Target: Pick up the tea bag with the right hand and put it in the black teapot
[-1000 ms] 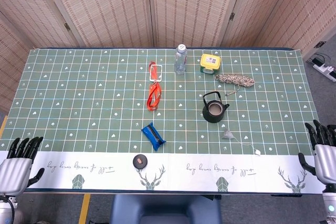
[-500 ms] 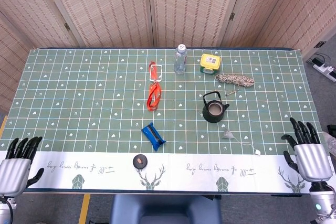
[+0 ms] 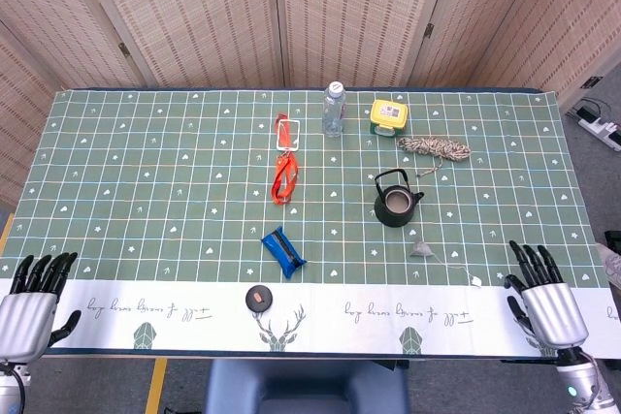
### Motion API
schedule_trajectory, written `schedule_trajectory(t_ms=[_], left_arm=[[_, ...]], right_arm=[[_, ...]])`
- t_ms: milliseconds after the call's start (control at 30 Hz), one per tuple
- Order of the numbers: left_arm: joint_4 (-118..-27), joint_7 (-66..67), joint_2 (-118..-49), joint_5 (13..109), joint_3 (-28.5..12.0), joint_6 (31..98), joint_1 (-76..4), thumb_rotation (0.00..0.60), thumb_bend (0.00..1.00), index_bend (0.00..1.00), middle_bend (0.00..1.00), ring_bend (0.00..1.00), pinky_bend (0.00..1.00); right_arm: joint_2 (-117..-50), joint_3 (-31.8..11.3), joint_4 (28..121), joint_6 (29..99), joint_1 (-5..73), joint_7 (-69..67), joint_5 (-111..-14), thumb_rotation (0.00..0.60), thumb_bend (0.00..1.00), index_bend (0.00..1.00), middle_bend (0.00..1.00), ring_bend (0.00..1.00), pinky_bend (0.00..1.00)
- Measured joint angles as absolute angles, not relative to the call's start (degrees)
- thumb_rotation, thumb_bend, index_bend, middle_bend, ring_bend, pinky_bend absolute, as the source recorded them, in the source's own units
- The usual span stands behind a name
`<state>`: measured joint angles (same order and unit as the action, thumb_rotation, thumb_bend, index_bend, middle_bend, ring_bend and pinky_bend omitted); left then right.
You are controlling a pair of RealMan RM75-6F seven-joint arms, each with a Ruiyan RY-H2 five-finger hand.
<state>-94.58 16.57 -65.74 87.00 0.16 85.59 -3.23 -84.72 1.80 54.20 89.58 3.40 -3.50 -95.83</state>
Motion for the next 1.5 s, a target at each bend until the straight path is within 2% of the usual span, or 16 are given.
schedule_trajectory(t_ms=[267, 533, 767, 1500], left_arm=[[-94.6, 16.2, -65.6, 86.8, 0.0, 85.7, -3.2, 0.6, 0.27, 0.0, 0.07, 0.06, 0.02], [-94.6, 16.6, -65.7, 86.7, -0.1, 85.8, -3.1, 0.6, 0.27, 0.0, 0.08, 0.06, 0.02], [-94.6, 16.9, -65.9, 86.9, -0.2, 86.4, -2.9, 0.6, 0.27, 0.01, 0.08, 0.06, 0.02], [-94.7, 17.3, -66.0, 87.3, -0.3, 87.2, -2.6, 0.6, 0.27, 0.01, 0.08, 0.06, 0.02]], right_arm=[[-90.7, 2.7, 44.3, 84.8, 3.4, -9.8, -94.1, 0.6, 0.41, 0.48, 0.0, 0.0, 0.0], [-94.2, 2.8, 38.6, 81.3, 4.5, -12.2, -92.9, 0.6, 0.41, 0.47, 0.0, 0.0, 0.0], [-97.3, 2.2, 33.8, 81.2, 5.5, -13.5, -92.5, 0.6, 0.41, 0.47, 0.0, 0.0, 0.0], [-101.4, 1.5, 29.7, 79.0, 8.4, -13.9, -91.5, 0.6, 0.41, 0.46, 0.0, 0.0, 0.0]])
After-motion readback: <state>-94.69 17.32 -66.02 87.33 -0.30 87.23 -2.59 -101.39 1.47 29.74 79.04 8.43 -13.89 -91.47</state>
